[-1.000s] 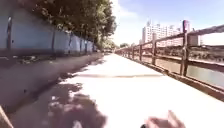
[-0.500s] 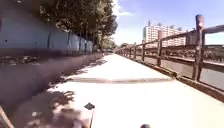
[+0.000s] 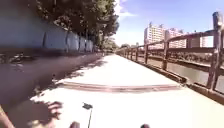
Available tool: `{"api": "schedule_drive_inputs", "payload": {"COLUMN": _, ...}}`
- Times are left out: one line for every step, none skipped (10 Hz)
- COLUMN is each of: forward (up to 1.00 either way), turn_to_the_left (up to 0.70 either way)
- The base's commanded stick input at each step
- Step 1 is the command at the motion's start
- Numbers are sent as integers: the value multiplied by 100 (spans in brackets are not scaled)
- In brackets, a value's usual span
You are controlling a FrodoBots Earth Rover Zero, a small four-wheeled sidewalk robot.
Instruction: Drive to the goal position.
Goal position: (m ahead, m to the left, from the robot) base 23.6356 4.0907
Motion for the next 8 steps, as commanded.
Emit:
{"api": "schedule_drive_inputs", "payload": {"forward": 85, "turn_to_the_left": 0}}
{"api": "schedule_drive_inputs", "payload": {"forward": 85, "turn_to_the_left": 0}}
{"api": "schedule_drive_inputs", "payload": {"forward": 85, "turn_to_the_left": 0}}
{"api": "schedule_drive_inputs", "payload": {"forward": 85, "turn_to_the_left": 0}}
{"api": "schedule_drive_inputs", "payload": {"forward": 85, "turn_to_the_left": 0}}
{"api": "schedule_drive_inputs", "payload": {"forward": 85, "turn_to_the_left": 0}}
{"api": "schedule_drive_inputs", "payload": {"forward": 85, "turn_to_the_left": 0}}
{"api": "schedule_drive_inputs", "payload": {"forward": 85, "turn_to_the_left": 0}}
